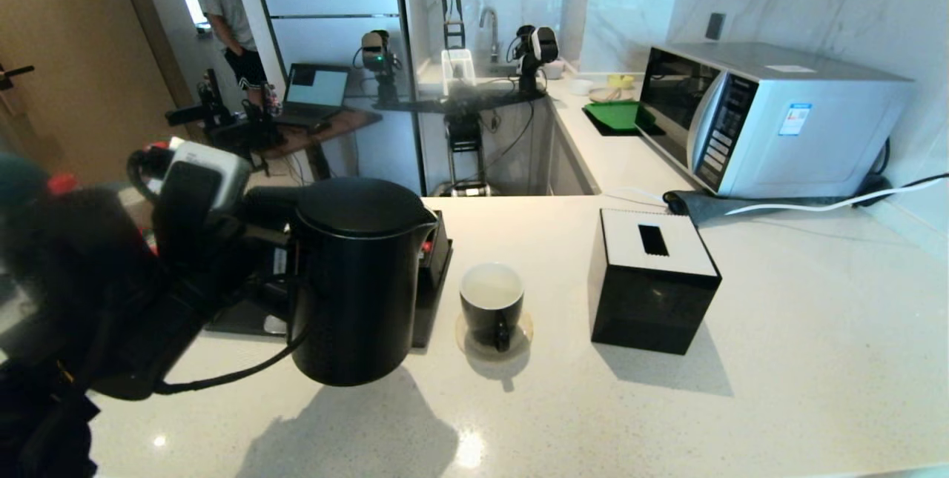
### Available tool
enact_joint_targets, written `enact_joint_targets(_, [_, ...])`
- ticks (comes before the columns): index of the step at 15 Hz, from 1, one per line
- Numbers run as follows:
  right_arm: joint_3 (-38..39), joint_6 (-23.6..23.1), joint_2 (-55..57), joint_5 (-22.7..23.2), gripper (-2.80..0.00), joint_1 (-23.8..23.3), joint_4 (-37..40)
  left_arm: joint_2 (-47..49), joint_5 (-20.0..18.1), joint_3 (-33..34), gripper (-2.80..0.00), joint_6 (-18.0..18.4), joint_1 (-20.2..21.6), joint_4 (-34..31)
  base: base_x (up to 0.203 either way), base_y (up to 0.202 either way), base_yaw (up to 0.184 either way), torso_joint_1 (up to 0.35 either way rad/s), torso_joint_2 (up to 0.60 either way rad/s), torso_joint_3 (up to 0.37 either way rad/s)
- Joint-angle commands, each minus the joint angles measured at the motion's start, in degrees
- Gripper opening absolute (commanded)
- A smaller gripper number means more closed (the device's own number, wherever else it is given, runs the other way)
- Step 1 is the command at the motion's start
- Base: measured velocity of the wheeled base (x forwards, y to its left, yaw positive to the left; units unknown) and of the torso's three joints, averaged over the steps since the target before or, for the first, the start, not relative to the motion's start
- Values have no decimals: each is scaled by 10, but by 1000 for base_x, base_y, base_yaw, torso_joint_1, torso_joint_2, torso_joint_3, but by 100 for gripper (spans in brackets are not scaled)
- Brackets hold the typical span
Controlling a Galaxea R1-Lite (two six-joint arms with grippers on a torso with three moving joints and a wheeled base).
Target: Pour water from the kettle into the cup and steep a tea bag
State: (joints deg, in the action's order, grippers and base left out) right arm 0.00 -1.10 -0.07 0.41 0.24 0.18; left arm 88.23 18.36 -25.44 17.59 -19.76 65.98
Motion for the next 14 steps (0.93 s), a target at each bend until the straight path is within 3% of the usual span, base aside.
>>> enact_joint_targets(1, [0,0,1,0,-280,0,0,23,1,-14,-280,10,-2,4,0,0,0,0,0,0])
enact_joint_targets(5, [0,0,1,0,-280,0,0,39,1,-21,-280,20,-9,2,0,0,0,0,0,0])
enact_joint_targets(14, [0,0,1,0,-280,0,0,61,1,-83,-280,22,-10,-69,0,0,0,0,0,0])
